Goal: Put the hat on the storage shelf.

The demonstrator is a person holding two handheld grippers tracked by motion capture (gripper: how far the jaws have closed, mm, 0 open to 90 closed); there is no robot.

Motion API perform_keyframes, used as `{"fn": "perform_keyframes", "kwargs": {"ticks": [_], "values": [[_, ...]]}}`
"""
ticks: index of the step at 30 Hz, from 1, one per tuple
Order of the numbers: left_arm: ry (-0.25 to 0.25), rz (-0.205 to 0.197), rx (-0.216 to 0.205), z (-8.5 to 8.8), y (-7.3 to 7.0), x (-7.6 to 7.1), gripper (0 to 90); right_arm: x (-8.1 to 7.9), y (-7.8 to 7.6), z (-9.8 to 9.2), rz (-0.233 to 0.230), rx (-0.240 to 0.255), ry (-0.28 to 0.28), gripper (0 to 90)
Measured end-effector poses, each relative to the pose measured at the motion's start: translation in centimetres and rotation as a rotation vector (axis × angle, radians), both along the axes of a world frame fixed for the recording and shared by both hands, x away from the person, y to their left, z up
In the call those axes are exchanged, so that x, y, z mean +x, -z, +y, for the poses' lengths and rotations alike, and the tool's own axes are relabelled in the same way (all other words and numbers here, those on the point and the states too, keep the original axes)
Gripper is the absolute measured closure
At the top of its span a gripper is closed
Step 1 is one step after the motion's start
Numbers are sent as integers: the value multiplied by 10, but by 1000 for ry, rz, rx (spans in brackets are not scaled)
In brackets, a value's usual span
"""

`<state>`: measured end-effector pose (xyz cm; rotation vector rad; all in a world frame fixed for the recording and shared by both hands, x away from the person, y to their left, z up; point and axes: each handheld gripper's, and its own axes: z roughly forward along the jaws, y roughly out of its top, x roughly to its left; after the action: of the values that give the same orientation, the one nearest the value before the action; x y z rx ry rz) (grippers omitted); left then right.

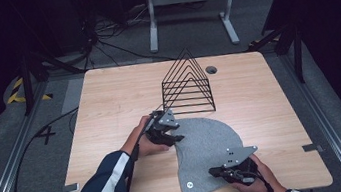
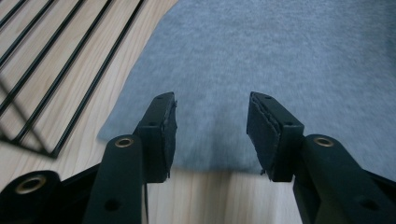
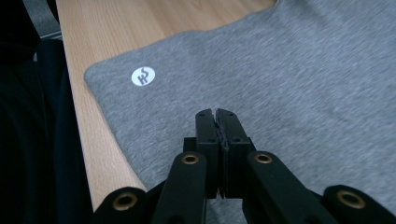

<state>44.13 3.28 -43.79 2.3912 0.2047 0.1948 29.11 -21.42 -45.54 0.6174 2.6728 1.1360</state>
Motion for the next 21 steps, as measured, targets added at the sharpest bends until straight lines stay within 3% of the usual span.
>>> {"fn": "perform_keyframes", "kwargs": {"ticks": [3, 5, 7, 10, 13, 15, 21], "values": [[-2, 13, 7, -14, 9, 9, 540, 0, 6, -1, 14, -20, 18, 885], [-19, 7, 22, -18, 15, 13, 547, 0, 7, -5, 26, -9, 29, 887], [-24, 27, 24, -19, 18, 15, 553, 0, 7, -6, 29, -4, 37, 890], [-27, 66, -6, -16, 23, 22, 562, 1, 7, -9, 27, -9, 43, 892], [-33, 73, -12, -15, 23, 20, 570, 1, 6, -10, 24, -19, 51, 892], [-29, 63, 9, -11, 22, 15, 573, 2, 6, -13, 19, -26, 58, 892], [-9, 78, 32, 7, 21, -11, 569, 8, 4, -30, 18, -43, 124, 890]]}}
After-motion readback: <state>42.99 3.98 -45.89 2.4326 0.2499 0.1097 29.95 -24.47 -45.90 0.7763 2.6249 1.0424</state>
